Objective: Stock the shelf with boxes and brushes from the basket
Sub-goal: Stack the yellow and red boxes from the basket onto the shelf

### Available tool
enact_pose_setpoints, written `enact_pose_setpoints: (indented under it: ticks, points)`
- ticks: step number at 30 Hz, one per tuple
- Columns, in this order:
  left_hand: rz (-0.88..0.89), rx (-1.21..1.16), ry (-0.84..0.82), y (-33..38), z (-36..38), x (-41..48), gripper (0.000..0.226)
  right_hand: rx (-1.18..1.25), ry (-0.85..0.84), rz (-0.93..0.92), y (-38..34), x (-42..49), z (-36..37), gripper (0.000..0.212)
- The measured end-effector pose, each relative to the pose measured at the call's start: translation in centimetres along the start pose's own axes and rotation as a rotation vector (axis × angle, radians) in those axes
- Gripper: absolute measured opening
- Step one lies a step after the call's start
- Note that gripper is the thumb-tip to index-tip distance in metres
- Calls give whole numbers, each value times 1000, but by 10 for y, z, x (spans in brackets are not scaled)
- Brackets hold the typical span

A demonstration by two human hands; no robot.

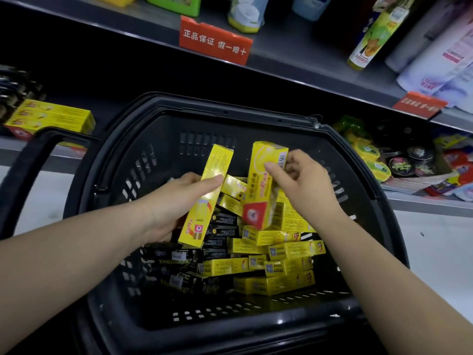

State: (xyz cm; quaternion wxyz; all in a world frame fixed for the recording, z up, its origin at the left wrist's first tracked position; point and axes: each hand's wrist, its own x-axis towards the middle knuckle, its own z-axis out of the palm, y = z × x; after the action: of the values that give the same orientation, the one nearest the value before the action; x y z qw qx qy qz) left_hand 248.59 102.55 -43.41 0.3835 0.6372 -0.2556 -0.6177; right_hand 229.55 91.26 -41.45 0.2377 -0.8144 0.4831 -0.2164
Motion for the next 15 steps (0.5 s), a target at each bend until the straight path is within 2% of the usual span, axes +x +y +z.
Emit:
enact_pose_setpoints:
  ticks: [1,5,8,11,13,15]
  points:
    - [15,24,-6,1,1,-1,92,84,-34,70,-9,-3,3,34]
    - [50,68,-69,1,5,-4,78,314,-148,295,-24,-13,16,47]
    - [67,194,-138,-2,8,-6,82,449,-214,396,-27,-18,23,43]
    - [82,168,-207,-5,10,-6,85,560,-278,464,-29,-19,27,41]
    - [69,114,-229,-5,10,-6,73,620,-323,498,-29,-19,28,39]
    - [47,52,-244,-3,8,-5,57,676,-419,518,-27,-20,27,47]
